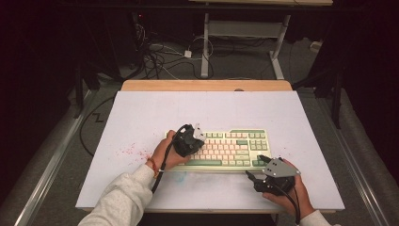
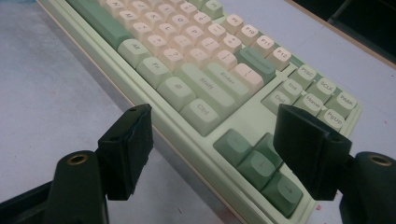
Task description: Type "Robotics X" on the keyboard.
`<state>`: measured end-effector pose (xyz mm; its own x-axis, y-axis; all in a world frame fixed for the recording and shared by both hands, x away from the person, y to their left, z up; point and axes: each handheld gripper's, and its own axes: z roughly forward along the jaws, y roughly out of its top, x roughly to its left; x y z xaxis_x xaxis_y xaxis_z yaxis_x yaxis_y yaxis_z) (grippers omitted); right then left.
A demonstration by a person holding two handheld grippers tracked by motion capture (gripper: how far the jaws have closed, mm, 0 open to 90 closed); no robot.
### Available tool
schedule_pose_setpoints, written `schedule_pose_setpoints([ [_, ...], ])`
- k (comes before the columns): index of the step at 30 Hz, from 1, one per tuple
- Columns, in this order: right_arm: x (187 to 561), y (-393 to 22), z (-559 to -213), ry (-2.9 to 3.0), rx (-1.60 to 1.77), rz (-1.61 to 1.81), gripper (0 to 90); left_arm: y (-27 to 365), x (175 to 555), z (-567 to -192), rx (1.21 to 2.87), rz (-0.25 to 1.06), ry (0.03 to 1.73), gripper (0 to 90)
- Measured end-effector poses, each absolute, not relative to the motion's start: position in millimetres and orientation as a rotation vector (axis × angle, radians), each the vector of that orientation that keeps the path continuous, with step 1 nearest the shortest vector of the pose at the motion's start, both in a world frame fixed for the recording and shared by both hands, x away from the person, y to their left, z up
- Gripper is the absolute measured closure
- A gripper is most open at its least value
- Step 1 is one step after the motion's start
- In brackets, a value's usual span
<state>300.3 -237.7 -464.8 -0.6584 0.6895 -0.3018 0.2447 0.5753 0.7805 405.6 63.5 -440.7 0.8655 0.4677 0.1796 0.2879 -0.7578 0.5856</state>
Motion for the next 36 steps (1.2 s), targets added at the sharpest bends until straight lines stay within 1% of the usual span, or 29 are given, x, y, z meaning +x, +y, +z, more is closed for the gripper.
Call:
schedule_pose_setpoints([
  [4,300.1,-238.4,-464.3,2.205,0.743,0.971,28.9,68.7,398.8,-431.4,2.431,0.467,0.525,85.2],
  [8,300.1,-238.2,-463.9,2.205,0.74,0.967,29.0,75.8,390.3,-425.9,2.403,0.477,0.507,80.4],
  [10,299.5,-238.0,-463.2,2.203,0.741,0.966,29.2,80.7,383.4,-424.5,2.395,0.506,0.486,77.7],
  [11,299.2,-238.0,-462.9,2.202,0.742,0.968,29.3,83.5,380.3,-423.3,2.384,0.526,0.483,74.4],
  [13,299.0,-238.6,-462.3,2.201,0.743,0.977,29.3,90.2,376.4,-420.3,2.357,0.516,0.473,69.0],
  [15,299.1,-238.8,-462.3,2.203,0.744,0.982,29.3,95.9,373.0,-418.7,2.346,0.526,0.45,56.8],
  [17,298.8,-238.7,-462.2,2.208,0.743,0.988,29.2,101.6,369.2,-418.4,2.317,0.547,0.47,46.8],
  [21,298.4,-238.3,-461.9,2.208,0.741,0.99,29.1,113.3,360.5,-419.0,2.276,0.615,0.477,34.6],
  [23,298.9,-238.5,-461.7,2.208,0.746,0.992,29.1,119.4,357.0,-419.1,2.257,0.627,0.477,27.9],
  [26,298.9,-238.7,-461.1,2.206,0.748,0.998,29.1,127.9,352.1,-420.6,2.232,0.693,0.501,23.6],
  [31,299.9,-240.0,-458.5,2.213,0.774,1.036,29.4,143.6,342.8,-425.8,2.202,0.757,0.53,21.3],
  [36,302.6,-242.4,-454.4,2.202,0.782,1.035,31.2,159.4,334.3,-433.3,2.188,0.747,0.55,20.2],
])
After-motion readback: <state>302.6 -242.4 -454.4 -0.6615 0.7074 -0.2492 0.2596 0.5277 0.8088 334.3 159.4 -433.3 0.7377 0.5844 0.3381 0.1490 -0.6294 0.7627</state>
